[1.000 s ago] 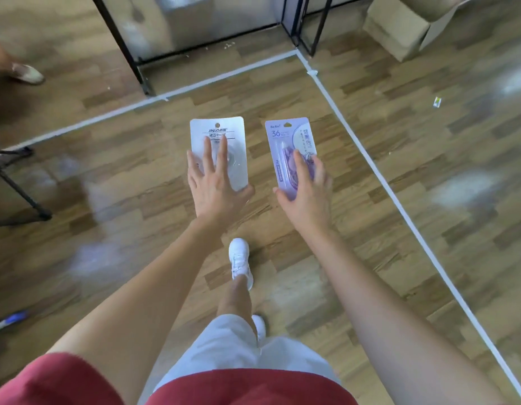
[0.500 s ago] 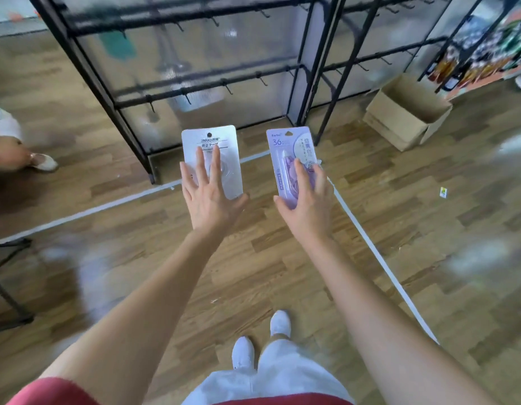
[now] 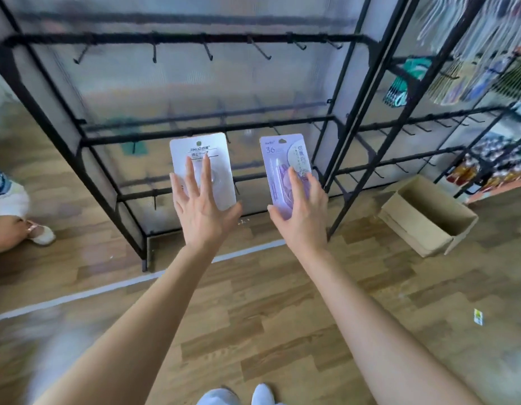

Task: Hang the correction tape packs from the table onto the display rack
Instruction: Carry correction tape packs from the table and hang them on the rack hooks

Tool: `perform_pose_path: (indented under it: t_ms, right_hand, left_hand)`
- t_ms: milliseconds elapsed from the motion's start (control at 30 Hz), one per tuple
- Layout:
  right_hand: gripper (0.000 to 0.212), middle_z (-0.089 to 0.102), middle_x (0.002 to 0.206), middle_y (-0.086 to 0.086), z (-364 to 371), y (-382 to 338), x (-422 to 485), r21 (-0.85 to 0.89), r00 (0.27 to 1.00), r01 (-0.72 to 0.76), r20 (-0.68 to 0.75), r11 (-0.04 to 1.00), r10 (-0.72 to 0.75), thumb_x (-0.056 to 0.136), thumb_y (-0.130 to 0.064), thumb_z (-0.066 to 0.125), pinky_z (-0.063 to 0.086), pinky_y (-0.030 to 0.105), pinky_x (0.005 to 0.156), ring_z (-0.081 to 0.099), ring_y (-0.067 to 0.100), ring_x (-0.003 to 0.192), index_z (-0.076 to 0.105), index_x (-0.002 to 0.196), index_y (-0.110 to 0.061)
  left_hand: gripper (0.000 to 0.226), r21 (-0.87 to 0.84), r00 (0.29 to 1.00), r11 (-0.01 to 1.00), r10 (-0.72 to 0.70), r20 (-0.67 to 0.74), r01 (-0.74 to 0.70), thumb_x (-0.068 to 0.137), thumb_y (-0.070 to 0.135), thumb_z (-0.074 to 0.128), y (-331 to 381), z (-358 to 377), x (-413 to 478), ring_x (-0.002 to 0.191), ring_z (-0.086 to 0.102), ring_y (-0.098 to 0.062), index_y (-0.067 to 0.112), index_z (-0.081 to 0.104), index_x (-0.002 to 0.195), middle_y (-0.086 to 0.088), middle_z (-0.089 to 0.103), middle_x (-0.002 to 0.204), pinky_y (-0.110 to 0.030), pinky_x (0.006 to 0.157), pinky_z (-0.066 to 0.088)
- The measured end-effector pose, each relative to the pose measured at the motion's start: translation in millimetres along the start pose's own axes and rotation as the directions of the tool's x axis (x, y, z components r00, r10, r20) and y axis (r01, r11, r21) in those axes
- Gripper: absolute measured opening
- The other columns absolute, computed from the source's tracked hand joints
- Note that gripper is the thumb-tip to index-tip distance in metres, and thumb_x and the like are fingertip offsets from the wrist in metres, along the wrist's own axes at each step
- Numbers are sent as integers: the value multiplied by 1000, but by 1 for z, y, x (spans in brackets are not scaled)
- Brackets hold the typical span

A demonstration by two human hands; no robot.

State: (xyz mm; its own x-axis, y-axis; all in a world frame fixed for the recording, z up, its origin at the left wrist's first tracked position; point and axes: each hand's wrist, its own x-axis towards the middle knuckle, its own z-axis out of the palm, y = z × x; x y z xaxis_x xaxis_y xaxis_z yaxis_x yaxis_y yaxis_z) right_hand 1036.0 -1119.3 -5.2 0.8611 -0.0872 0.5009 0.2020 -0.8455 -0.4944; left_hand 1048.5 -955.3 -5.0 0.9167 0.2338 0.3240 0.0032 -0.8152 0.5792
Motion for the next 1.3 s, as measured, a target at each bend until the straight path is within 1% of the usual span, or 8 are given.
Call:
perform_pose_path:
  t_ms: [100,267,367,667,900,967,1100,1300]
  right_hand:
    - [72,43,135,29,14,5,52,34,999,47,-27,998,-46,74,-23,78,41,56,97,47,47,115,48,136,-4]
    - [73,41,137,27,42,10,134,46,993,79,-92,996,-74,77,-26,76,40,51,98,45,43,119,44,139,-6]
    - [74,37,141,25,58,8,180,72,990,67,-128,995,-58,78,-25,75,43,53,97,43,42,120,40,142,-8]
    - [76,35,143,25,93,-23,281,108,978,115,-189,987,-93,78,-27,76,44,57,95,38,42,126,39,142,-8]
    - [75,38,142,25,120,-50,326,196,959,215,-226,957,-169,76,-22,78,45,56,96,41,41,126,41,141,-7]
    - [76,36,143,23,126,-55,339,212,956,237,-225,948,-189,77,-22,77,46,56,94,40,39,127,40,141,-8]
    - [75,35,145,20,137,-66,361,231,943,288,-238,929,-233,76,-22,78,45,54,96,39,38,128,42,141,-9]
    - [74,38,143,19,151,-96,378,234,926,323,-278,917,-255,77,-26,77,49,49,93,41,37,126,44,140,-9]
  left_hand:
    - [100,3,998,1000,31,-52,-31,73,35,73,14,10,52,144,-1,-41,23,14,152,-6,4,160,-48,115,8]
    - [100,-3,992,996,93,-88,-93,73,35,73,30,28,138,144,0,-41,21,14,152,-7,3,160,-45,115,6]
    - [100,-24,984,990,137,-112,-141,73,33,75,34,32,186,144,-2,-41,20,15,152,-7,4,160,-46,115,6]
    - [101,44,961,984,178,-211,-173,77,41,72,26,5,292,146,-6,-36,22,8,152,-7,-2,160,-43,117,0]
    - [100,58,898,983,184,-400,-176,75,37,76,16,-25,348,145,4,-40,14,16,151,-17,8,158,-43,117,-1]
    - [99,58,879,980,198,-433,-192,75,45,71,14,-30,362,145,6,-41,12,16,151,-19,9,157,-44,117,-1]
    - [96,58,826,972,226,-517,-230,71,57,49,12,-43,386,144,11,-43,9,21,148,-24,14,155,-46,118,2]
    - [92,54,761,970,220,-610,-237,72,51,52,-2,-66,407,142,9,-39,8,23,149,-24,17,154,-49,117,5]
